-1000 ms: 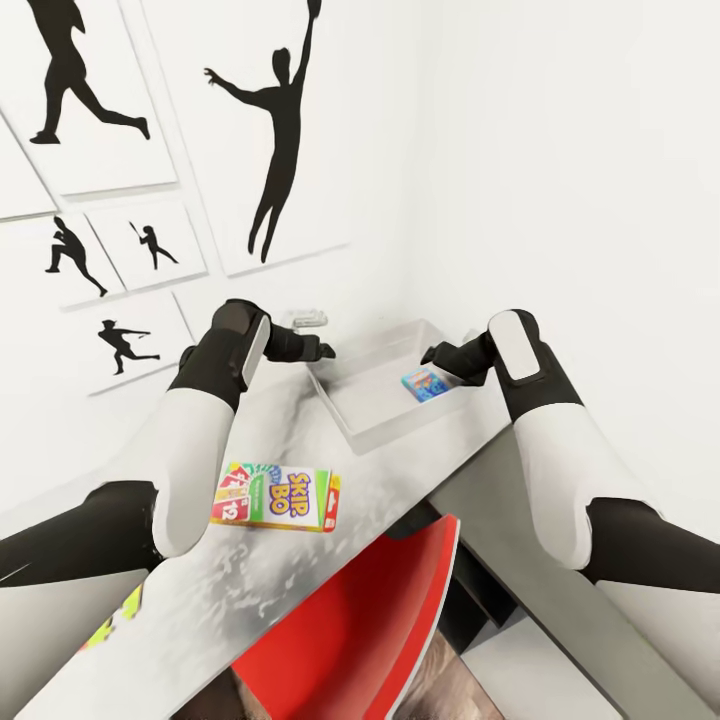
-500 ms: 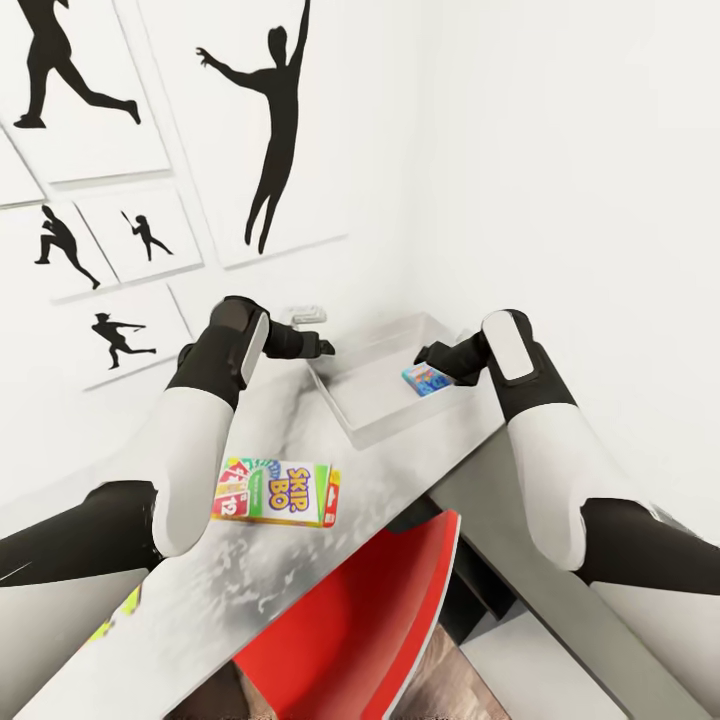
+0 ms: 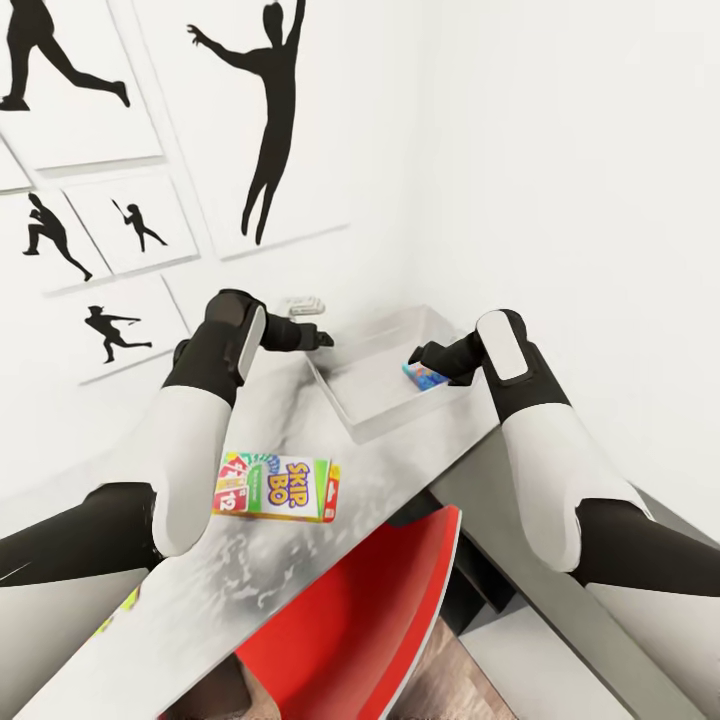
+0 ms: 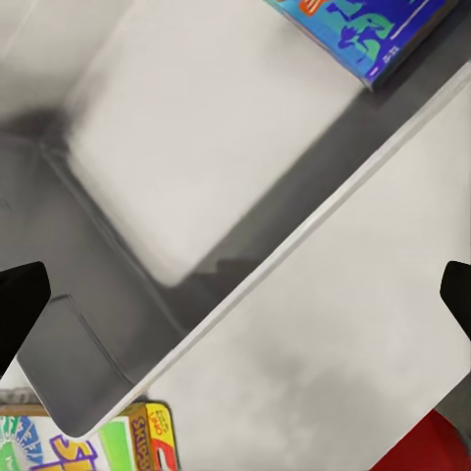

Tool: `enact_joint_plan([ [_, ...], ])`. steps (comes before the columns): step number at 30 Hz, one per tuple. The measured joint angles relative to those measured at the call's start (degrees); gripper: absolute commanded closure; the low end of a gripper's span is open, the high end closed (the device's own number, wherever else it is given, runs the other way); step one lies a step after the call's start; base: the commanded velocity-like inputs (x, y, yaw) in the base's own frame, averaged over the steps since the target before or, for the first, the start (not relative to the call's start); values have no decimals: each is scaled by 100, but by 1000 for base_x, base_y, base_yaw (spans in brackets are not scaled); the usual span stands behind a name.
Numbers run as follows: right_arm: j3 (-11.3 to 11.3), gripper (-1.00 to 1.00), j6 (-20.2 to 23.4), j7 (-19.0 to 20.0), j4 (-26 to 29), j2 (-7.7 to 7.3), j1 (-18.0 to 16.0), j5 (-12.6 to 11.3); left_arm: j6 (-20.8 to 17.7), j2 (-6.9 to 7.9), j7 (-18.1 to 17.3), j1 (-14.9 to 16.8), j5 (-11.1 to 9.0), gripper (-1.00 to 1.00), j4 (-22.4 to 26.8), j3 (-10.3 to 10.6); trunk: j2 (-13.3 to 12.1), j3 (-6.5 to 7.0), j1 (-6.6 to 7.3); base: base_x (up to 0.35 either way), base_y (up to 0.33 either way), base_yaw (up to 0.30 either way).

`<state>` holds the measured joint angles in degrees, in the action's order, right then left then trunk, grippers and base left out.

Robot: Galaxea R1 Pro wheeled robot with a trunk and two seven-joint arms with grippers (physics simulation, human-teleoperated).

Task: Put all the toys in the child's room - the three board games (two on the bed and one on the table), the two jigsaw puzzles on the table, and the tennis ball on the table - inside the toy box on the table in the child's room.

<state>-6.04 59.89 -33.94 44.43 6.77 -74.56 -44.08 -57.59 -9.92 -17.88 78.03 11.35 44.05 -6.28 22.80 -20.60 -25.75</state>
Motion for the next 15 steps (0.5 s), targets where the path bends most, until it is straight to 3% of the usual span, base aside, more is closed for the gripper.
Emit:
enact_joint_plan([
  [15, -8, -100, 0, 0, 0, 16, 0, 0, 3, 0, -5, 4, 0, -100, 62, 17, 0, -139, 0, 0, 0, 0],
])
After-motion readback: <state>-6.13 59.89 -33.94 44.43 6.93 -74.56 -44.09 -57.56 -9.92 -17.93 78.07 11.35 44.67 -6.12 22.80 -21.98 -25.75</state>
